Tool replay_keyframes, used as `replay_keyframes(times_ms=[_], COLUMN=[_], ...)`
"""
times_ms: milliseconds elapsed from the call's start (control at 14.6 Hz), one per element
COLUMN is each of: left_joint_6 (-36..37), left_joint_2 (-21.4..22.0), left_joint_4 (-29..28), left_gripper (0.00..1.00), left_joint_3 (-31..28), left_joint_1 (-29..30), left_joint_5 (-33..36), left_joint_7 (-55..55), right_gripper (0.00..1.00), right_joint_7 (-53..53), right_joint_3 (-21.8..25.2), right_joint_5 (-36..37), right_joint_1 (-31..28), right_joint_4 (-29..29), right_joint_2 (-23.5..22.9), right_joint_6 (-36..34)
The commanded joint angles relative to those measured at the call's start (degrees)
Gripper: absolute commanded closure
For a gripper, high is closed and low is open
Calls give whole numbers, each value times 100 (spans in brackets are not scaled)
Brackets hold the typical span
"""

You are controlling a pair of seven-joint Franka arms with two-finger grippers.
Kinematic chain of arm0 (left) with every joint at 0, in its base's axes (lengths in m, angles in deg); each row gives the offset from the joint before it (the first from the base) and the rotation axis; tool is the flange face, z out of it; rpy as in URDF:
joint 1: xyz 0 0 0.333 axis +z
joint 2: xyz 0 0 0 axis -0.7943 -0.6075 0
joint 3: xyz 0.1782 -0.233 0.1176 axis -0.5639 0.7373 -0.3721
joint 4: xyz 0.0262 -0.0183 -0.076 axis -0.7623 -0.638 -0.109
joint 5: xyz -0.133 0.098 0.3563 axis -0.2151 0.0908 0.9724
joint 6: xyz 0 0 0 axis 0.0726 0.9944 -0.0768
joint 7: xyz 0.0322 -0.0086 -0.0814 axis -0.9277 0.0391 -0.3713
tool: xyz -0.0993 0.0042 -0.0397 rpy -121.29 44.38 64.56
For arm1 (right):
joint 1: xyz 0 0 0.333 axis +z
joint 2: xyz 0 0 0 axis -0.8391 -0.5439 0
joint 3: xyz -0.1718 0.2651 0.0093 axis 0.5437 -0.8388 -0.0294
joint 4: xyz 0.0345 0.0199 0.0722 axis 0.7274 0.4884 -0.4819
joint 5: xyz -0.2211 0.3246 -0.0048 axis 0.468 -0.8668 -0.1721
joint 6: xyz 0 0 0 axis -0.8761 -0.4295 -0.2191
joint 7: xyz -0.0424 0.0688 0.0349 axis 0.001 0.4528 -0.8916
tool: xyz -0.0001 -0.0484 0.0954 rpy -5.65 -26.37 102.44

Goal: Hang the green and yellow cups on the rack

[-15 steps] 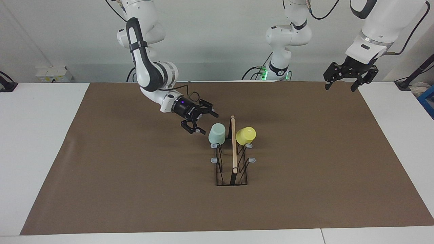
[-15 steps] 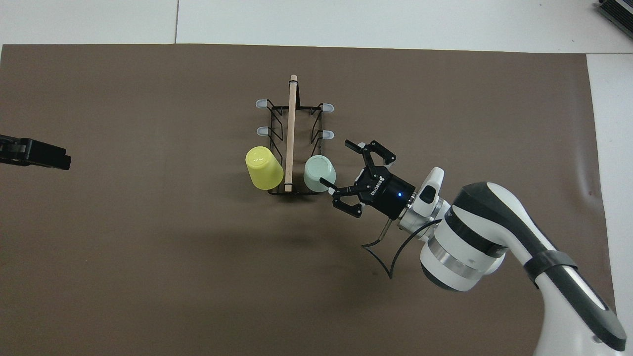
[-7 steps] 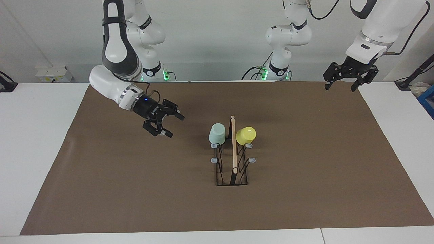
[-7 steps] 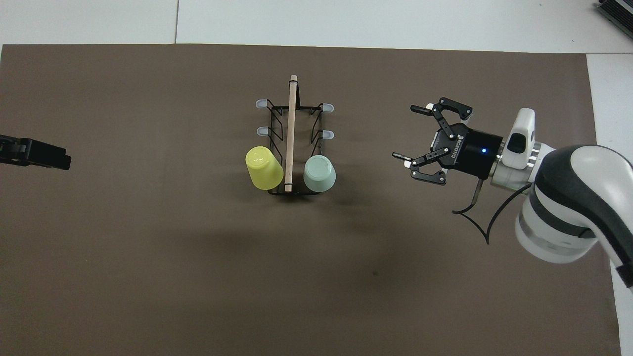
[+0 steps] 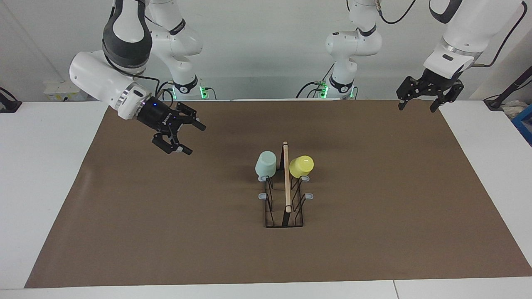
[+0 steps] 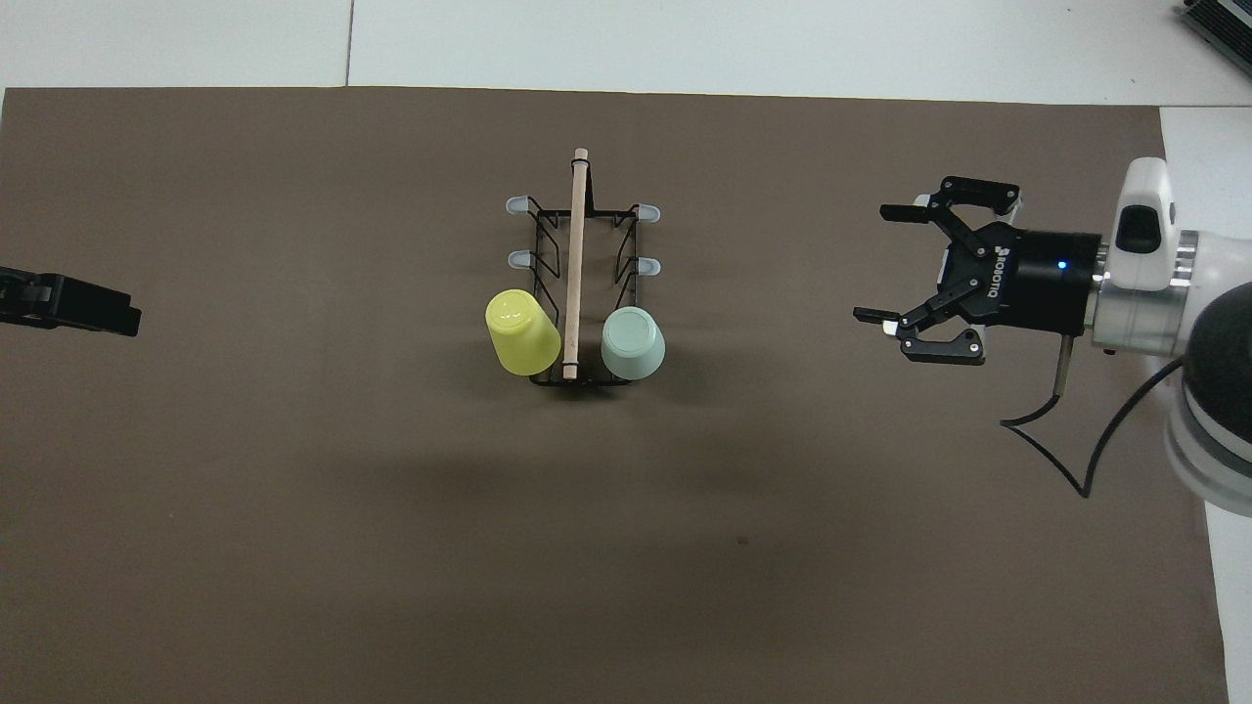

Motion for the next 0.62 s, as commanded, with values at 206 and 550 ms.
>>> replay_keyframes(times_ms=[206,550], left_joint_6=[45,28], left_joint_2=[73,73], left_joint_4=[-61,-61], left_gripper=[0,0], left_joint_3=[-44,-44], left_joint_1=[-75,-83], left_joint_5=[107,107], left_joint_7=[-43,-43], right_gripper=[0,0], right_joint_7=[-1845,-4066], right_joint_3=[-39,-144], right_joint_5=[1839,3221], right_joint_1=[-142,-36], right_joint_4=[-579,-720], right_joint_2=[187,530], right_joint_6=[-1173,-1359])
